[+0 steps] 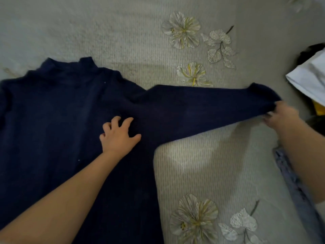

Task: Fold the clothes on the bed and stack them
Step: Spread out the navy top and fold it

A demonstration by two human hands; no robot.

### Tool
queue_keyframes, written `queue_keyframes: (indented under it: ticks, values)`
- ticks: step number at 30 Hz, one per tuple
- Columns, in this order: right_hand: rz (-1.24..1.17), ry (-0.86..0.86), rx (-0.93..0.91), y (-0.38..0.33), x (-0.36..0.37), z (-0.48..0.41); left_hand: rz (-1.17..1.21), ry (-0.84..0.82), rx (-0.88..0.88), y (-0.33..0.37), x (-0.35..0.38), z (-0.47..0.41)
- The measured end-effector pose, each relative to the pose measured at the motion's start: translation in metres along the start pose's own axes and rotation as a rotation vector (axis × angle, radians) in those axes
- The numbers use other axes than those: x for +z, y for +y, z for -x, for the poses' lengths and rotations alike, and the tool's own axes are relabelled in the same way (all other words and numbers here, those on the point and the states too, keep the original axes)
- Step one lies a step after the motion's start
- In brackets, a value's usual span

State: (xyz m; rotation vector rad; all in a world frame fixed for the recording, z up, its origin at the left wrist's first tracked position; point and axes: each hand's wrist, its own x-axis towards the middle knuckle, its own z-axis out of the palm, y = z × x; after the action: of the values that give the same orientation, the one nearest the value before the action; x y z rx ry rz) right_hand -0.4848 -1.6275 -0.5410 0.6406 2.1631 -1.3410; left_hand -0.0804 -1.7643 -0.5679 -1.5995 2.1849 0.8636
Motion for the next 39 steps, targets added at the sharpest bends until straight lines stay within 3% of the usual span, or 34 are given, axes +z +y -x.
queue_keyframes:
  ticks: [4,9,14,16,17,19,21,24,26,32,35,37,39]
  values:
    - [-0.184,0.050,-0.274,-0.031,-0.014,0.048,0.010,-0.113,0.108,-0.001,-0.005,0.003]
    - [-0.160,-0.218,-0.700,-0.016,0.044,0.174,0.707,-0.134,0.036,-0.017,-0.029,0.016]
    - [0.195,-0.586,-1.176,0.112,0.087,0.318,1.569,-0.302,-0.274,-0.094,-0.065,0.037]
    - [0.418,-0.774,-1.229,0.184,0.102,0.351,1.852,-0.262,-0.373,-0.147,-0.074,0.050]
    - [0.617,-0.904,-1.170,0.218,0.106,0.358,1.900,-0.251,-0.405,-0.173,-0.075,0.059]
    - [1.037,-1.066,-0.921,0.268,0.105,0.366,1.814,-0.300,-0.446,-0.216,-0.077,0.075]
    - [1.191,-1.104,-0.797,0.296,0.101,0.376,1.582,-0.366,-0.502,-0.242,-0.072,0.082]
    - [1.171,-0.948,-0.833,0.299,0.105,0.384,1.174,-0.273,-0.452,-0.240,-0.061,0.078]
    - [1.197,-0.829,-0.850,0.289,0.110,0.386,1.039,-0.133,-0.432,-0.229,-0.056,0.076]
    - [1.249,-0.550,-0.970,0.266,0.124,0.395,1.158,0.093,-0.338,-0.253,-0.073,0.091]
    - [1.471,-0.594,-1.055,0.274,0.141,0.404,0.994,0.125,-0.335,-0.291,-0.080,0.101]
    - [1.681,-0.712,-0.998,0.287,0.155,0.406,0.759,0.182,-0.339,-0.320,-0.074,0.101]
    - [1.833,-0.786,-0.899,0.299,0.166,0.404,0.759,0.323,-0.454,-0.350,-0.074,0.093]
